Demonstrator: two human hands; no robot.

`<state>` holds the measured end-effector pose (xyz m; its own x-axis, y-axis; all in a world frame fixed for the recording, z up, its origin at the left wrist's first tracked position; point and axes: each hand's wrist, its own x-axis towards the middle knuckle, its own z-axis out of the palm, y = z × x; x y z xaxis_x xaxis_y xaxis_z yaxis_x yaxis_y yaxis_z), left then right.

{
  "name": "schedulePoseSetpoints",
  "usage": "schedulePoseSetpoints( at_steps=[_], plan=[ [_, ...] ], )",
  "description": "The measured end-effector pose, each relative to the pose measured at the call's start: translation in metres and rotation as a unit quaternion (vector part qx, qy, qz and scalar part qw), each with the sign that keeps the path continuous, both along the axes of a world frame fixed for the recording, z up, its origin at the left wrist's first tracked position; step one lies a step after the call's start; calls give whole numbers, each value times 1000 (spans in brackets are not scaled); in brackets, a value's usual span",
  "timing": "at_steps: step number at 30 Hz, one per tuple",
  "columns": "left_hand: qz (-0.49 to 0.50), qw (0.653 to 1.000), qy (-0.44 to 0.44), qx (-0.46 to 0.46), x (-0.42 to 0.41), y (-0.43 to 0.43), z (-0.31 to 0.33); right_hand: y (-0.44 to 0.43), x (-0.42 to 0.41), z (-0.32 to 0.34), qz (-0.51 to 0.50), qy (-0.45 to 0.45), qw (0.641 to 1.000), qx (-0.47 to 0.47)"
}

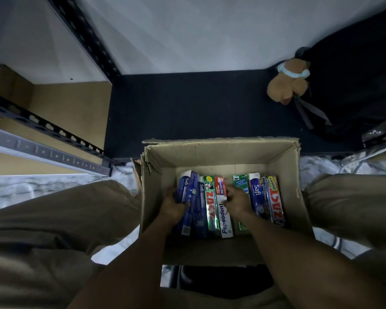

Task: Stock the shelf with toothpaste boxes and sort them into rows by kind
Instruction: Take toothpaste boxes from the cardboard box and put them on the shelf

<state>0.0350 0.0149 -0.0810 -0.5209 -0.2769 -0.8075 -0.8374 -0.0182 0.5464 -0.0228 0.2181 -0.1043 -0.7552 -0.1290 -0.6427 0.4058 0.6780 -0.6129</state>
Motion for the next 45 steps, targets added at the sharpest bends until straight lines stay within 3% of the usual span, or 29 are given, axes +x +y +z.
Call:
schedulePoseSetpoints(
  at_steps=[5,12,20,31,38,45],
  plan=[
    [16,999,-27,-17,5,1,-12,-11,19,-7,-38,58,998,-3],
    [19,999,-37,-6,8,-1,-13,-5,17,-14,-53,-7,997,-50],
    [-10,1000,12,8,3,5,5,5,13,-9,-64,-67,989,-118],
    [-95,979,173,-53,-13,9,52,15,-20,60,-3,75,987,-142],
    [-144,955,244,-84,-32,14,119,47,-29,131,12,162,972,-167],
    [-155,918,360,-53,-25,42,220,83,-14,239,-5,274,940,-202]
  ],
)
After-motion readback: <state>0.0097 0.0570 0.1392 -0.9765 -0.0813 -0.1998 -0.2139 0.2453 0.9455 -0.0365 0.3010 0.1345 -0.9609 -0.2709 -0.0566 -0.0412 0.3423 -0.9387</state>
